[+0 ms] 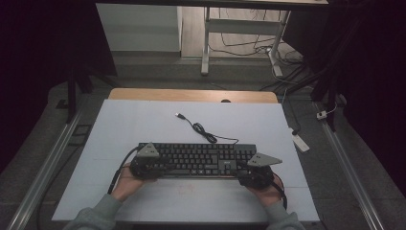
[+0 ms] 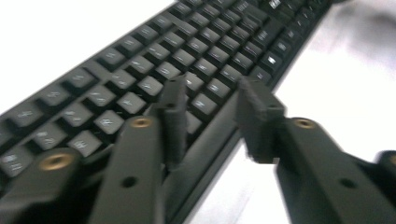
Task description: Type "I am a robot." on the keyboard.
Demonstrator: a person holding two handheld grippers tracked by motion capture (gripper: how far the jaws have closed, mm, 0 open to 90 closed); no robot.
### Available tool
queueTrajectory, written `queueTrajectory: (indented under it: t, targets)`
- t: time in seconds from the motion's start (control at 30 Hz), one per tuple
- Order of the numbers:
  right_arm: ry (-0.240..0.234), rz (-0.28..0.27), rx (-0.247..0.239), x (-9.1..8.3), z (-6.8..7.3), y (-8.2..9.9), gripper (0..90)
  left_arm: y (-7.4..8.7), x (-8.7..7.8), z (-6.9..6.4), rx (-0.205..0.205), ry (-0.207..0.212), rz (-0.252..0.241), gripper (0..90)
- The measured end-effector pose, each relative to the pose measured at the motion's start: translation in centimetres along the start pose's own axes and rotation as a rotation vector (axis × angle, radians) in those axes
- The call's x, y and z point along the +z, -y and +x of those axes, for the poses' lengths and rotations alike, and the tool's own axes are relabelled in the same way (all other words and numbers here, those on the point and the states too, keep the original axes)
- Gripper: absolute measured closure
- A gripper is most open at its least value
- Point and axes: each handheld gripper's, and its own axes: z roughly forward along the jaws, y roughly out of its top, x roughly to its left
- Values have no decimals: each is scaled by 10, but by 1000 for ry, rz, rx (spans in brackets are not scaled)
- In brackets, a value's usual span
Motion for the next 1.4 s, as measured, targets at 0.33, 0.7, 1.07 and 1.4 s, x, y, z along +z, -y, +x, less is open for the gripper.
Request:
queueTrajectory:
  t: [0.33,0.7,1.07,1.4]
  targets:
    - [-5,-1,8,-1,-2,1,500,1,-14,15,-71,-58,-4,366]
    - [-12,0,6,0,-1,0,492,1,-17,18,-80,-77,2,350]
    - [-11,3,4,1,0,0,494,-4,-21,23,-79,-117,-8,362]
    - [-8,9,0,1,0,0,495,-7,-23,27,-69,-132,-16,440]
